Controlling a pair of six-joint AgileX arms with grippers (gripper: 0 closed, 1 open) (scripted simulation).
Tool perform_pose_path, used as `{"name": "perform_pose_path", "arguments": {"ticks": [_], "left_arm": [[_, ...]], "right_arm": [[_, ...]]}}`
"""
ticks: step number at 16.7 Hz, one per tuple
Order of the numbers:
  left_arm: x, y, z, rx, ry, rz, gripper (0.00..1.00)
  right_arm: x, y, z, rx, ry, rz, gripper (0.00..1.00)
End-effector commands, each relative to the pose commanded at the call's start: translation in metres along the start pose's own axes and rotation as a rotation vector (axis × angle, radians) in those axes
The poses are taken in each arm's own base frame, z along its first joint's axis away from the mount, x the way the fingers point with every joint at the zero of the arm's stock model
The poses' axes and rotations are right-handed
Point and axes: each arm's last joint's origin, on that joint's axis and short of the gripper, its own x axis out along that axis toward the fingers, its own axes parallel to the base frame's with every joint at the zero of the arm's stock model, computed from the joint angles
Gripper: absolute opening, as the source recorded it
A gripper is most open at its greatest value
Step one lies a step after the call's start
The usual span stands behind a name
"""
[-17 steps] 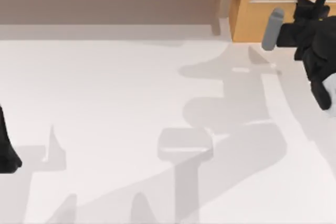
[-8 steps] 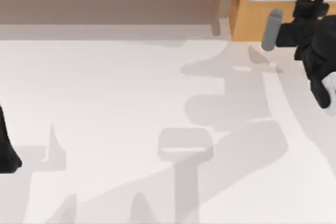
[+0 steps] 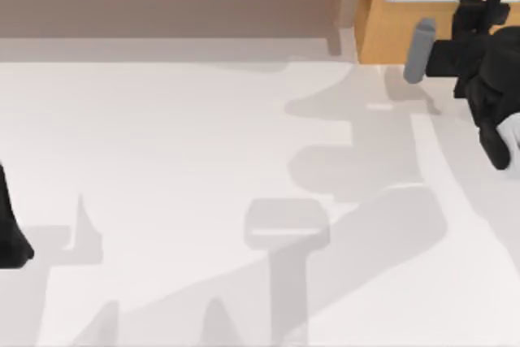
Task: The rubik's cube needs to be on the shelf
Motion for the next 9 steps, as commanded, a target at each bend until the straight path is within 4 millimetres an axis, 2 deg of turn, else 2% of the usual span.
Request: {"name": "perform_pose_path", "arguments": {"ticks": [3,9], "left_arm": [[0.0000,0.0000,0.0000,0.000,0.000,0.000,1.00],[0.0000,0.0000,0.0000,0.000,0.000,0.000,1.00]], "right_arm": [[0.0000,0.0000,0.0000,0.000,0.000,0.000,0.98],[0.0000,0.0000,0.0000,0.000,0.000,0.000,1.00]]}}
